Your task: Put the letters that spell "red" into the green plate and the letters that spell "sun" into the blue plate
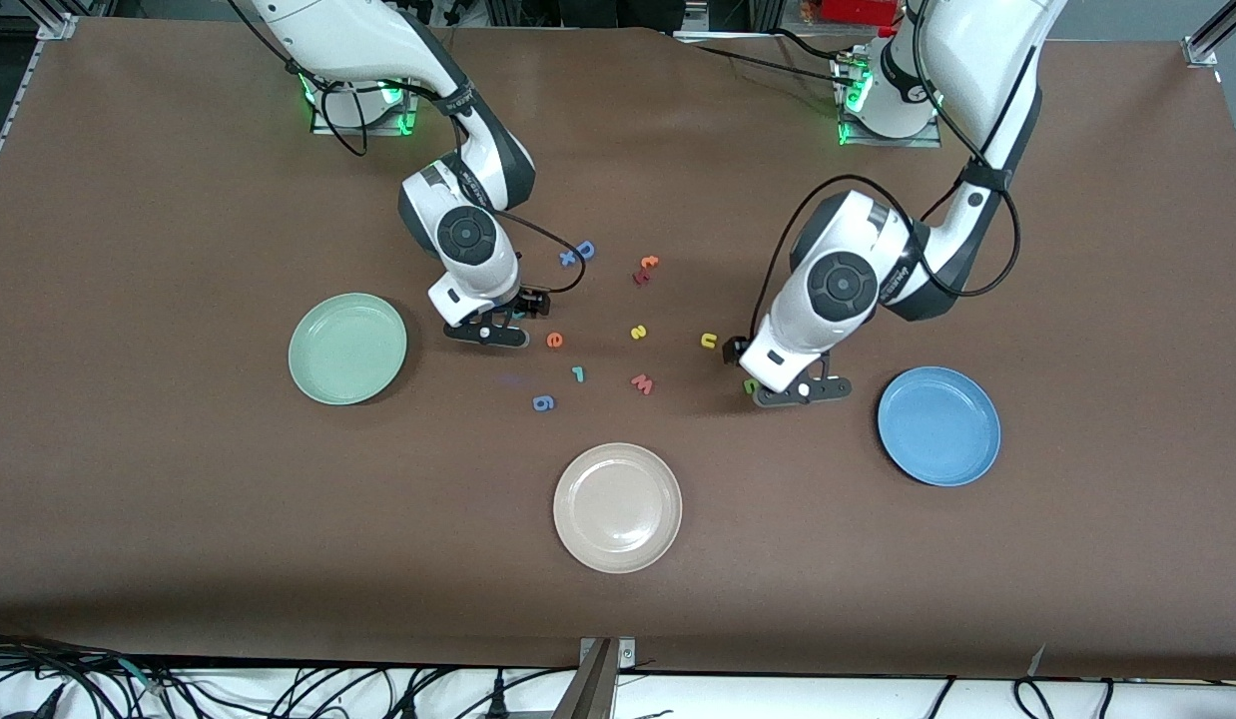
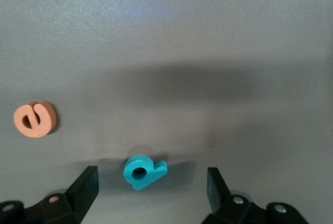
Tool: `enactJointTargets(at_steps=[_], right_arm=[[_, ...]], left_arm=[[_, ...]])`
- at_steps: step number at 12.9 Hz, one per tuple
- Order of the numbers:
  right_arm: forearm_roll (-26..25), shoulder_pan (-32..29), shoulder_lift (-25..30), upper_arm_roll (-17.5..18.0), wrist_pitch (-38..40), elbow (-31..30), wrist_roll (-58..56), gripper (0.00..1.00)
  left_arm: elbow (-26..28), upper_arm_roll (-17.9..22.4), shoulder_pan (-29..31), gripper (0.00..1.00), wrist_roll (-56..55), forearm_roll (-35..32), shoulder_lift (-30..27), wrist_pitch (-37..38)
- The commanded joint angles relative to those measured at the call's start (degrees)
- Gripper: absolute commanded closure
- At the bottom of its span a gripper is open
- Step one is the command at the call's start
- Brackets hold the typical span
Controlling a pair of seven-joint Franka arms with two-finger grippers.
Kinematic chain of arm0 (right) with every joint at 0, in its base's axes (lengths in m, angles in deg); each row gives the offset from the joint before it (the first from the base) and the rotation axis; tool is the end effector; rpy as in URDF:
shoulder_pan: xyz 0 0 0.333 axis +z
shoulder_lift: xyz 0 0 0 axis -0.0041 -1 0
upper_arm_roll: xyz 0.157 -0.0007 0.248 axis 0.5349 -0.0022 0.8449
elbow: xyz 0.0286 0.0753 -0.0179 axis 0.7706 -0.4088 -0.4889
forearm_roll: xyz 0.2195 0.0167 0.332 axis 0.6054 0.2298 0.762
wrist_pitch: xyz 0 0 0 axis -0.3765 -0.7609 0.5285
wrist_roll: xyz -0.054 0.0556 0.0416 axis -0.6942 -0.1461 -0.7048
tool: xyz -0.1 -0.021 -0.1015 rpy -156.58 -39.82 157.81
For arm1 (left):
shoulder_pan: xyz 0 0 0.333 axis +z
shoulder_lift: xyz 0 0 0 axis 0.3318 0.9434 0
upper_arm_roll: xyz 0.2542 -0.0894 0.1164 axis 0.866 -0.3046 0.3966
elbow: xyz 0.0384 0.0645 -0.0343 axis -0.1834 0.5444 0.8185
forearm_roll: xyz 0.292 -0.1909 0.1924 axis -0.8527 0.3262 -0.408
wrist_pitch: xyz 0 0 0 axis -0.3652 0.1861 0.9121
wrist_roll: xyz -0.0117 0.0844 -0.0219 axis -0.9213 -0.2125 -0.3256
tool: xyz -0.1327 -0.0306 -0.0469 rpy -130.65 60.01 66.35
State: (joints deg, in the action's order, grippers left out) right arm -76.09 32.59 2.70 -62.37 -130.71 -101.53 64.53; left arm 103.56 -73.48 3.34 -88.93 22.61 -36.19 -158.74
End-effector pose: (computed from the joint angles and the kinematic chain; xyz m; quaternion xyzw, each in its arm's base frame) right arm 0.4616 0.3386 0.1173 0.9963 -0.0549 -0.0609 0.0272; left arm 0.5733 -0.2801 0.1955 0.9930 0.1028 -0.0576 0.0090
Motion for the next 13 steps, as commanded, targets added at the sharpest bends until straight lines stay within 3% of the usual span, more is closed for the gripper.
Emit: enactJointTargets(at_steps=[1,3,5,8,13], right_arm=[[0.5,0.8,-0.2,-0.4,-1.0,-0.4,0.6,0.16],[0.5,1.0,-0.4,-0.4,-1.0,-0.4,0.6,0.19],[0.5,1.1,-0.5,-0.4,-1.7,-0.4,0.6,0.19],[0.5,1.2,-1.2,-0.4,-3.2,-0.5,0.6,0.2],[0.4,1.3,-1.0,-0.4,-3.3,-1.0,0.5,0.56]], left_arm=[[-0.4,0.6,0.0,0.02,-5.6,0.8,3.4,-4.7],[-0.5,0.6,-0.1,0.03,-8.5,0.8,5.3,-7.1],[-0.5,0.6,-0.7,0.1,-9.3,0.8,6.2,-7.4],[-0.4,0.6,-0.9,0.11,-9.3,0.6,8.0,-9.2],[-0.1,0.6,-1.8,0.19,-9.3,0.2,9.3,-9.6]])
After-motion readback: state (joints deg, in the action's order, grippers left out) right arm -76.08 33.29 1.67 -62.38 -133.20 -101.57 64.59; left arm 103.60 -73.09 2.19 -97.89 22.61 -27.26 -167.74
